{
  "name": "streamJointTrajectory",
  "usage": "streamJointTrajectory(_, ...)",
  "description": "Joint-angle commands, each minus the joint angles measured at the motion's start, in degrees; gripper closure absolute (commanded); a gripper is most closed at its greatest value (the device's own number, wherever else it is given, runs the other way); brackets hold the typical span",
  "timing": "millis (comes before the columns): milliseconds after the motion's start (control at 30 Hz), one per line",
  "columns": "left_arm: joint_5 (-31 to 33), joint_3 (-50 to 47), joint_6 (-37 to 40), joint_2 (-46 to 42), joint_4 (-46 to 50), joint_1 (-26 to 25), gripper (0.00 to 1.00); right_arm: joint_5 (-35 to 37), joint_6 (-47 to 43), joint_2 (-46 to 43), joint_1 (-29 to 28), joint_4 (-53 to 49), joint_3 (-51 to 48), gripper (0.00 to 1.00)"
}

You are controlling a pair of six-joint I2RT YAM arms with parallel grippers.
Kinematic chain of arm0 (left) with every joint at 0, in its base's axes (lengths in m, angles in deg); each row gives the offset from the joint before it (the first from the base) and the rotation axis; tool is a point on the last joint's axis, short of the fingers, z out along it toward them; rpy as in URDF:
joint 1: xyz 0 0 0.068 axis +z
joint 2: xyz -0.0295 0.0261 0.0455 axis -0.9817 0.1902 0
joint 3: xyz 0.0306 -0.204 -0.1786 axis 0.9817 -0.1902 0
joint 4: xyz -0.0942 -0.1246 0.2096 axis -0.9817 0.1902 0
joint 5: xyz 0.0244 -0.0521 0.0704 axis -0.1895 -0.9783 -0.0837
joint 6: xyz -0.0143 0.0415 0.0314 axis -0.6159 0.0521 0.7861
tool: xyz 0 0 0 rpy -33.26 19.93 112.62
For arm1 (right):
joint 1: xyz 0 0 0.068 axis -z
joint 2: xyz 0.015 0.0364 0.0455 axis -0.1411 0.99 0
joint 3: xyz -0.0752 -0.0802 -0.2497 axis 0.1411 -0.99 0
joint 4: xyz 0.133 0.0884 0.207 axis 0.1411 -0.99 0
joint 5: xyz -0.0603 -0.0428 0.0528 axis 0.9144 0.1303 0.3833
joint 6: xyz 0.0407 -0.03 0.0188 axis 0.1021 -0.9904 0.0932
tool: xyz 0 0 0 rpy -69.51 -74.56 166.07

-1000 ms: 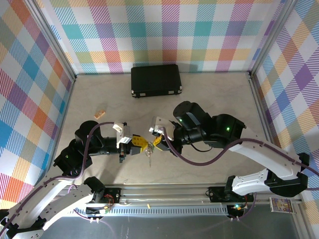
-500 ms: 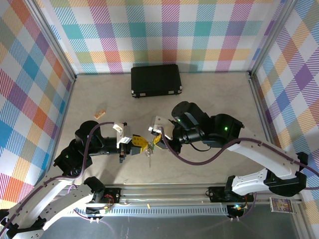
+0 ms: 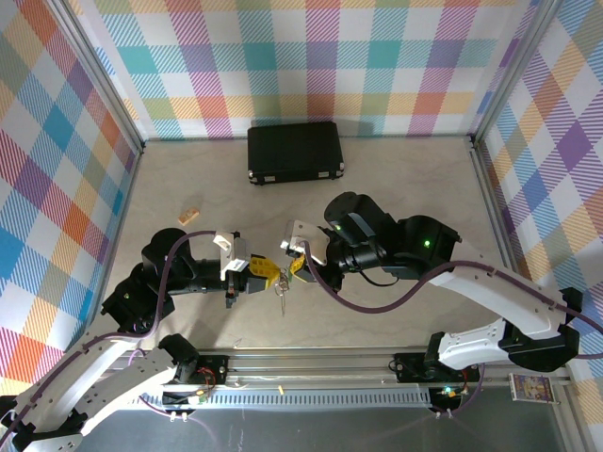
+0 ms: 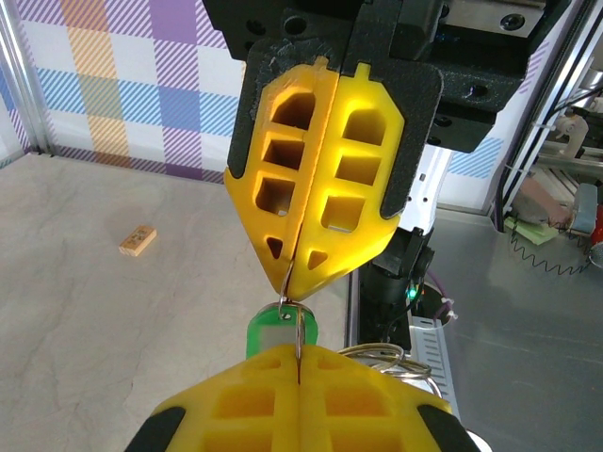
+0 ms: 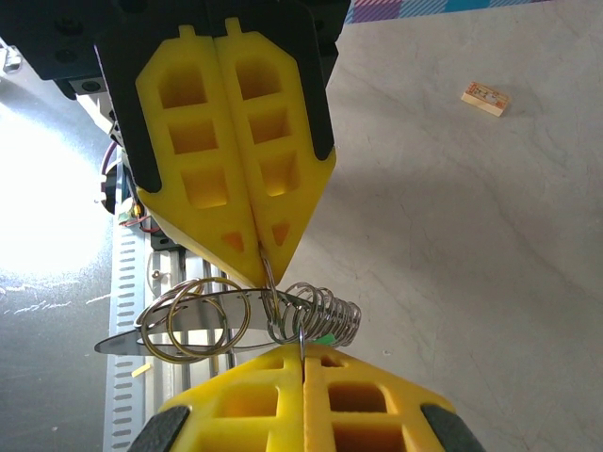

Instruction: Put the keys on the keyring

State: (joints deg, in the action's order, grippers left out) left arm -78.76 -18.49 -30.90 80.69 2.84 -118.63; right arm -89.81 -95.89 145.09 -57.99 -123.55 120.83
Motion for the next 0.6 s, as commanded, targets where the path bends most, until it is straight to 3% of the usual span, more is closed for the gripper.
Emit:
streamJointTrajectory(0,0.1,-0.4,0.6,-0.6,-0.6,0.7,1.00,-1.2,-0.1,-0.8,-0.5,-0.2,-0.1,1.00)
streamJointTrajectory(567,-0.1,-0.3,0.8,-0.2,-0.6,0.7,1.00,-2.7,-0.1,-0.3,-0.6,-1.4,0.5,1.00)
